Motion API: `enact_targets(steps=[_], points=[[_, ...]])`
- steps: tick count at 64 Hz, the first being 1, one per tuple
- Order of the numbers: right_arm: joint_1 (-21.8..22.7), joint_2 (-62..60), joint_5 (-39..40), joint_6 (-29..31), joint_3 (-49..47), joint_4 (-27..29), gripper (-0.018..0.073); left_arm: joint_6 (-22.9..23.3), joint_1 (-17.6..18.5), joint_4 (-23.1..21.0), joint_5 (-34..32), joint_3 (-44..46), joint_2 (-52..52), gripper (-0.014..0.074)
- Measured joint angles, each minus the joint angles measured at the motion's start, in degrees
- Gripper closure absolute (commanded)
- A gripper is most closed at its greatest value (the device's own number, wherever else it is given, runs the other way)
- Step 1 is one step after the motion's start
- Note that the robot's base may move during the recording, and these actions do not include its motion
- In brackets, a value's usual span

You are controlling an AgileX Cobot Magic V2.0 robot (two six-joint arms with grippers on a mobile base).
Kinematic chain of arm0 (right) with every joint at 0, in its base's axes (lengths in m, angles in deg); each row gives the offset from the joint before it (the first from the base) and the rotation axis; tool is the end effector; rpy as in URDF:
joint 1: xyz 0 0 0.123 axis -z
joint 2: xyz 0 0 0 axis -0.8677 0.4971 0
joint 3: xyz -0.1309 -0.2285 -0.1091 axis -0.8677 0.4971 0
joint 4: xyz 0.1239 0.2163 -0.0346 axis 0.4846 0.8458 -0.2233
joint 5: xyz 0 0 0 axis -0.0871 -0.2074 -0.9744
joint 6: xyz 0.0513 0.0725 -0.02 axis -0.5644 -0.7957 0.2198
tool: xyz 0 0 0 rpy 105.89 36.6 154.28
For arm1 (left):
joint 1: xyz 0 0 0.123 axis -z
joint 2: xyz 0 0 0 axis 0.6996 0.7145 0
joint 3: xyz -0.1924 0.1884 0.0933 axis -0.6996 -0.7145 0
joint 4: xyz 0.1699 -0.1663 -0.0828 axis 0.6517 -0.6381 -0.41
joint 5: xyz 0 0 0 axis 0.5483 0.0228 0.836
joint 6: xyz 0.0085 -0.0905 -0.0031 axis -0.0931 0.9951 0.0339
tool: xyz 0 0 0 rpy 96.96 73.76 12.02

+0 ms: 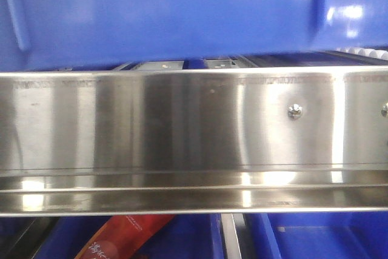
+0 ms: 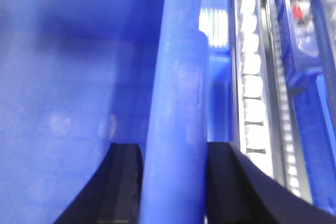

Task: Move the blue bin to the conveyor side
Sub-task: 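Lift the blue bin with both grippers off the roller shelf, then pull the held blue bin back toward the robot, clearing the rack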

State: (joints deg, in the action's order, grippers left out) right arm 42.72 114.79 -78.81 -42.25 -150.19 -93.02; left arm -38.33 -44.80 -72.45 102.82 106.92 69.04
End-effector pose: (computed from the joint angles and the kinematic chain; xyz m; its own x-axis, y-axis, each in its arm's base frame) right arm 0.2805 0.0810 0.4535 -0.7624 -0.1294 -0.6341 -0.1734 0.9848 0.0075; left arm 0.2943 -0.0060 0.4253 -0.6993 -0.1005 -0.7077 -0.0103 0.9914 -0.1307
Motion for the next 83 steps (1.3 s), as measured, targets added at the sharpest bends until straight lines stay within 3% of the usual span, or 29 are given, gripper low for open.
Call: enact_targets(steps=[23,45,56,83], points=[[0.0,-8.19,-0.35,-0.15,2.89,0.15,0.0638,0.26,0.74,-1.43,1.9,0.0,-7.12,0.0615],[0.0,-13.23,-1.26,-1.68,5.93,-0.42,0.0641,7.72,7.74,8.76,5.12,0.0,-9.63,0.0615],[0.0,-14.73,-1.26,-1.79,6.15,-1.45,0.064,9.29,9.41,9.65,5.22,0.0,-9.73,0.0615],[0.0,-14.92,-1.16,-2.02,7.0,0.31,0.064,10.09,9.5,10.94,4.99,-0.04,-13.14,0.0615]])
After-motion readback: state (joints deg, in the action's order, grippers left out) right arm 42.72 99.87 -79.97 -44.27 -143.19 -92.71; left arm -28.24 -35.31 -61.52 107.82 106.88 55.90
